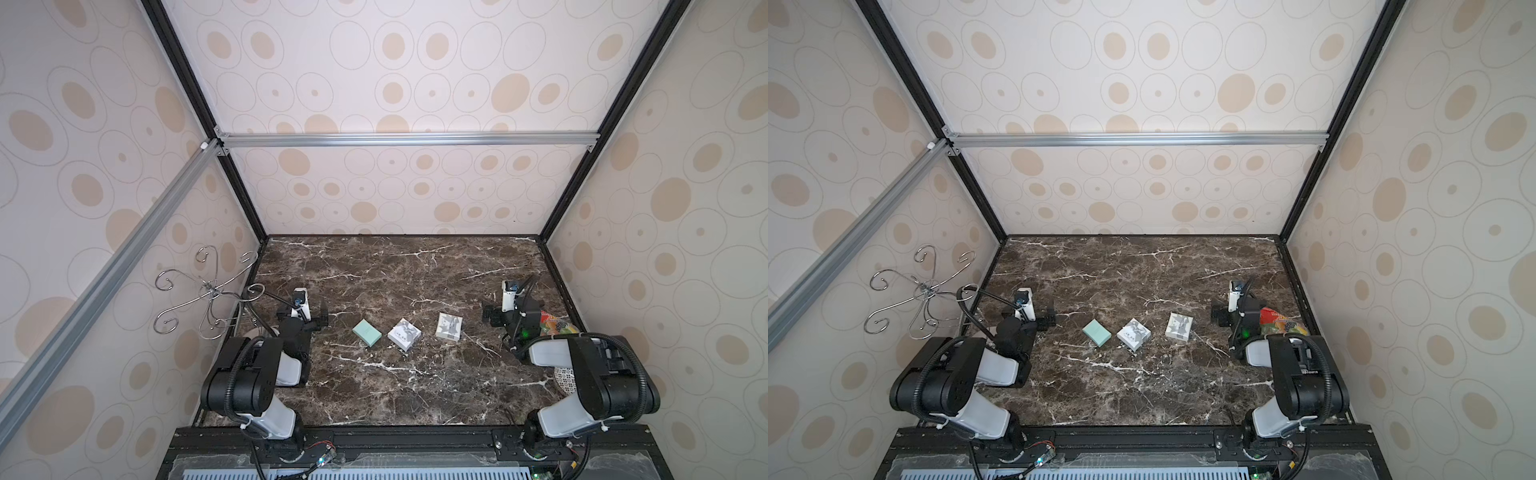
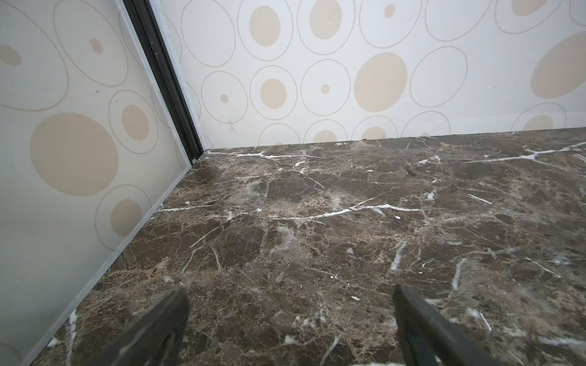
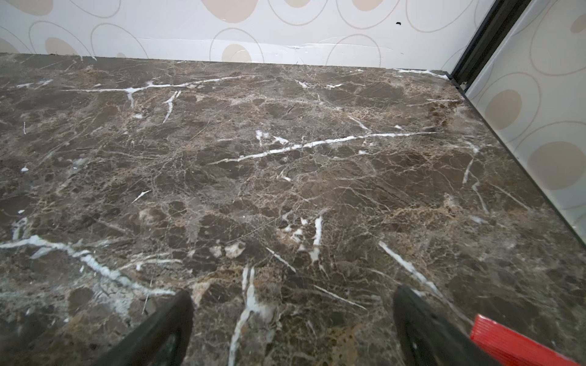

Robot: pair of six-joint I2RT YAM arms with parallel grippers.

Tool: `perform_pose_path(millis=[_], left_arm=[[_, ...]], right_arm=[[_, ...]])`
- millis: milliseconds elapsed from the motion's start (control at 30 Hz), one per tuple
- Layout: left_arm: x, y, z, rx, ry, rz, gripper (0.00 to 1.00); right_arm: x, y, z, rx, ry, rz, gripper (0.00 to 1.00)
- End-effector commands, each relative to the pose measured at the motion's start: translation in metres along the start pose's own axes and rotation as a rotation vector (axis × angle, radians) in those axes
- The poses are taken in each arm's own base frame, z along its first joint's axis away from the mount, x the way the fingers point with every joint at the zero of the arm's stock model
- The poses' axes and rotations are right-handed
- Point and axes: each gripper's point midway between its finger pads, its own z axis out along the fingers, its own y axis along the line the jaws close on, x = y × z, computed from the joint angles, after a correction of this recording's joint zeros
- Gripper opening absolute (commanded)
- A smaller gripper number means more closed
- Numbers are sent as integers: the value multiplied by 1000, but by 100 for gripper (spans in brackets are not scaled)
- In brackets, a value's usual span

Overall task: Take the rings out of the lift-off lid box
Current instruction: Pick up the jewelry box from the center of the board.

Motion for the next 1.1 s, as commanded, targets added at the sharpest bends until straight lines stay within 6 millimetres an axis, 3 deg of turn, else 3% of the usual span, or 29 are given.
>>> perform_pose_path(millis=[0, 867, 967, 1067], left_arm=[[-15, 1, 3, -2, -55, 7, 100], [-18, 4, 1, -11, -67, 0, 100], [-32, 15, -8, -70, -90, -21, 100], [-46, 11, -13, -62, -103, 0, 100]], right_arm=[[-8, -2, 3, 1, -22, -1, 100], [-8, -4, 2, 15, -24, 3, 100], [-23, -17, -7, 88, -67, 31, 100], [-39, -19, -19, 105, -3, 41, 100]])
